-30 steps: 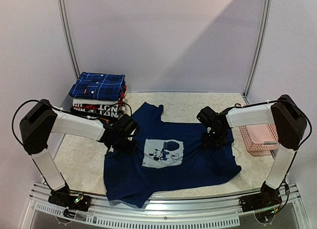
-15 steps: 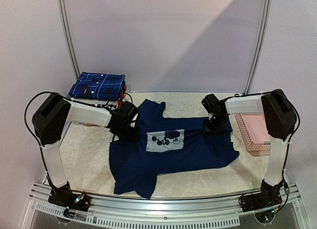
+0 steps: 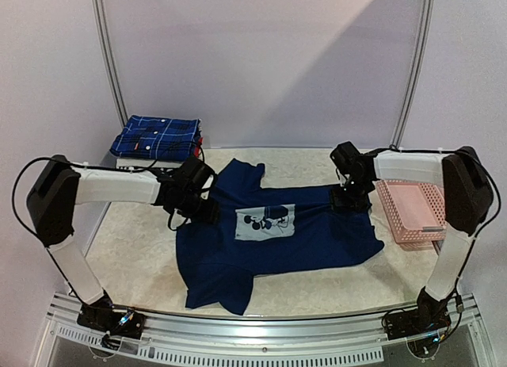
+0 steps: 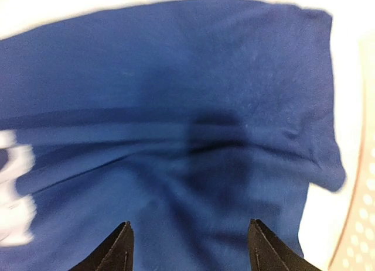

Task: Fold and stack the mixed laundry pile
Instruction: Pick up the flattened T-shirt from the center of the board.

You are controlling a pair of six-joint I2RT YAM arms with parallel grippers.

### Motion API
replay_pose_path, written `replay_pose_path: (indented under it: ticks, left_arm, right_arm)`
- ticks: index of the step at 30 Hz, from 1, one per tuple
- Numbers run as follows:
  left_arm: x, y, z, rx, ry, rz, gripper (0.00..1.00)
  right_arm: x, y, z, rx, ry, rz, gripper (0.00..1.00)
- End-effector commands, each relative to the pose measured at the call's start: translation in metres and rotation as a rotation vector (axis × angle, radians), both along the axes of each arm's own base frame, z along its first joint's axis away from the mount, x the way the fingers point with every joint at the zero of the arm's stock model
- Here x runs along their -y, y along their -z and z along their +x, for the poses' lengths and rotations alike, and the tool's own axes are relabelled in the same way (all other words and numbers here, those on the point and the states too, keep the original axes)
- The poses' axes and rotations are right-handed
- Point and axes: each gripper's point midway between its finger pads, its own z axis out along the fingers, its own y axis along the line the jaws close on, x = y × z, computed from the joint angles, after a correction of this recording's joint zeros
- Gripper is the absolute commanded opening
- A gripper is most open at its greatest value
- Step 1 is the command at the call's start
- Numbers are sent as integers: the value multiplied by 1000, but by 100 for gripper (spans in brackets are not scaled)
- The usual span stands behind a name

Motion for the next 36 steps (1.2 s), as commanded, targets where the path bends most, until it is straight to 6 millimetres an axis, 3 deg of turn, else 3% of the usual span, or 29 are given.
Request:
replay_pose_path:
  ticks: [1, 5, 10, 12, 16, 21, 25, 27, 28, 29, 31, 32, 36]
  left_arm:
    - [2, -28, -32, 55, 46, 34, 70]
    - [-5, -43, -64, 105, 61, 41, 83]
    - [-14, -45, -106, 104, 76, 15, 81]
    - [-5, -48, -121, 112, 115, -22, 77]
    - [46, -67, -145, 178, 297, -105, 75]
    - [120, -82, -158, 265, 490, -98, 70]
    - [195, -81, -169, 327, 649, -92, 68]
    - [241, -86, -178, 351, 730, -114, 67]
    - [260, -85, -181, 362, 762, -113, 66]
    - [279, -70, -184, 357, 792, -93, 66]
    - [308, -69, -186, 370, 827, -102, 65]
    - [320, -53, -187, 361, 845, -85, 64]
    - [355, -37, -178, 398, 873, -81, 59]
  right_arm:
    - [-12, -45, -26, 86, -20, 57, 68]
    - [-8, -51, -61, 115, 23, 70, 71]
    - [-15, -44, -109, 131, 34, 139, 71]
    - [-15, -37, -127, 117, 50, 175, 71]
    - [13, -35, -146, 137, 132, 161, 70]
    - [56, -48, -161, 222, 256, 103, 70]
    - [79, -68, -166, 285, 331, 80, 68]
    - [88, -82, -167, 327, 354, 78, 68]
    - [94, -90, -168, 351, 370, 70, 68]
    - [98, -95, -169, 365, 379, 68, 68]
    - [104, -107, -171, 401, 395, 88, 68]
    - [106, -111, -173, 417, 398, 103, 68]
    - [110, -122, -176, 476, 404, 182, 68]
